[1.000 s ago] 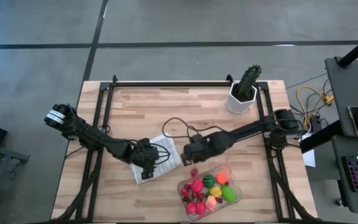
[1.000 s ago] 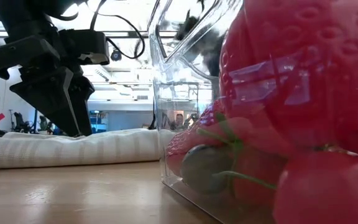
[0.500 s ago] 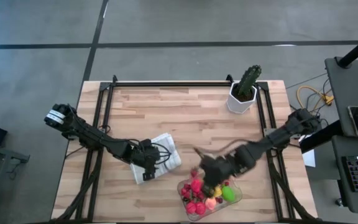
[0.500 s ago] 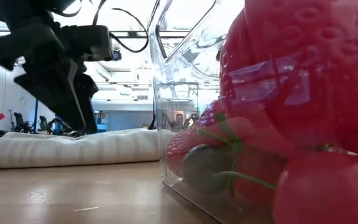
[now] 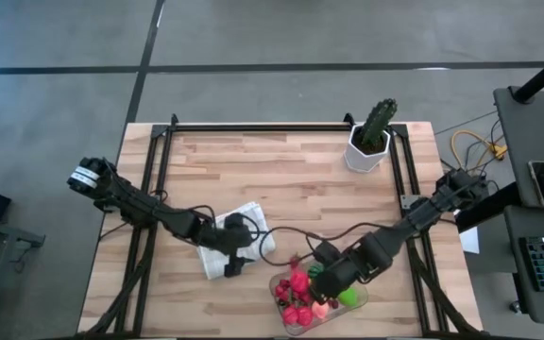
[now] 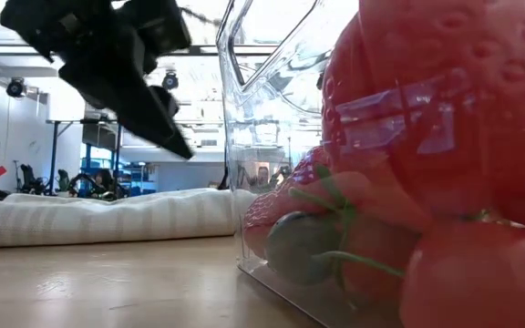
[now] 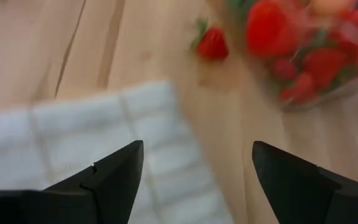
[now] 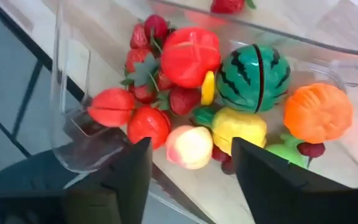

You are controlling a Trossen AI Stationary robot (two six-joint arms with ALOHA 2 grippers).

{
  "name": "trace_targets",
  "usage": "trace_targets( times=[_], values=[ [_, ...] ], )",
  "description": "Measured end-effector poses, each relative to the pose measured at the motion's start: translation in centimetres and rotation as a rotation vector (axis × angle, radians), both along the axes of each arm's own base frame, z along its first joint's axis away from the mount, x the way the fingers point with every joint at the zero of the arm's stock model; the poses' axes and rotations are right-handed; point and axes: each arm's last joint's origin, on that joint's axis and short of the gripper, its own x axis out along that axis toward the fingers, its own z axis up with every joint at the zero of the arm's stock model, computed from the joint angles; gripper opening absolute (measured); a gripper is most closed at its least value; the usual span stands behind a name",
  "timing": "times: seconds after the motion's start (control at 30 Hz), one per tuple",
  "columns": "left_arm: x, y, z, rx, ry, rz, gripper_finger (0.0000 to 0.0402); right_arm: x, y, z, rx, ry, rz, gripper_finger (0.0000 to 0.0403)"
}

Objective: Pick and placing Produce into tupperware
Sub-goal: Put the strawberry into the transparent bin

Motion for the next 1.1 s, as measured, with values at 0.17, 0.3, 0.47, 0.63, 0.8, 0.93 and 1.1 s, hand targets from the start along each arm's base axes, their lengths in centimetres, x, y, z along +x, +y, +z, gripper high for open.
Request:
trace_targets(
  times=[0.17,0.3,0.47,0.63,0.8,0.93,1.1],
  values=[
    [0.7,-0.2,0.8,0.172,-0.127,-0.206,0.0286,-0.4,0.2,-0.1,0.001,0.024,-0.011,0.0236],
    [1.3,-0.3,0.8,0.417,-0.189,-0.42,0.0286,-0.7,0.8,0.1,0.024,0.028,0.015,0.0244],
    [3.5,0.3,0.3,0.449,-0.209,-0.492,0.0286,-1.0,1.4,0.5,0.047,0.025,-0.002,0.024],
    [6.2,0.6,-0.4,0.436,-0.241,-0.474,0.0286,-1.7,1.9,0.8,0.067,0.034,-0.026,0.0238],
    [8.4,0.4,-1.4,0.459,-0.236,-0.542,0.0286,-2.2,2.6,0.9,0.092,0.049,-0.066,0.0238],
    [10.2,-0.2,-2.4,0.443,-0.24,-0.601,0.0286,-2.5,3.0,0.9,0.101,0.051,-0.097,0.0238],
    [12.2,-0.7,-3.2,0.44,-0.238,-0.608,0.0286,-2.9,3.4,0.9,0.091,0.038,-0.126,0.0238]
  ],
)
